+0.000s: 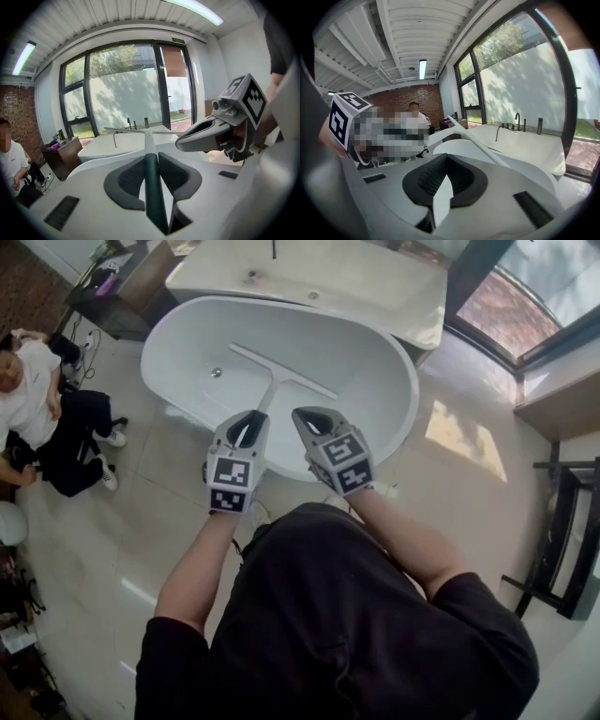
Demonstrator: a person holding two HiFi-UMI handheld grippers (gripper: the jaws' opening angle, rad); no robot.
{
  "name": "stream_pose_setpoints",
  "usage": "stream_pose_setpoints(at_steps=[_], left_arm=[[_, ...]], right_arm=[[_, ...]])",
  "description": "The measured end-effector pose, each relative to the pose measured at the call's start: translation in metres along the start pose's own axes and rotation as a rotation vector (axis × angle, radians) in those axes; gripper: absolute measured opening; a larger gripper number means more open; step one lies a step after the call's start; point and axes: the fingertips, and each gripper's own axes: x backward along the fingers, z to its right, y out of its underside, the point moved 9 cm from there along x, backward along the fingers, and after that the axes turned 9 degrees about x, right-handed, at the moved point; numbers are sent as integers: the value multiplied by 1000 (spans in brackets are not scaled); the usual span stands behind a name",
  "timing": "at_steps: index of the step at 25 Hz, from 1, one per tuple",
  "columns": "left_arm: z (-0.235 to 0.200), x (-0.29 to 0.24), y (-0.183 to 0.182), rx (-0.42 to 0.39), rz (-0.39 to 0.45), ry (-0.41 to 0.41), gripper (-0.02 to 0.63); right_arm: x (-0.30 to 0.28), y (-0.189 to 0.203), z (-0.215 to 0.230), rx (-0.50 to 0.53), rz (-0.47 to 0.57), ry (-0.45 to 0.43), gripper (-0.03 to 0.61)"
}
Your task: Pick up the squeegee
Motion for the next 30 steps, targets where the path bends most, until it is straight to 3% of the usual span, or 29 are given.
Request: stream_pose_setpoints(at_steps=[11,30], left_arm=[[-26,41,9,-19,32,51,95],[-40,53,8,-24,55,69,95]], right_arm=[[-5,-17,-50,30,13,51,7],[-14,-31,-67,63,17,66,6]])
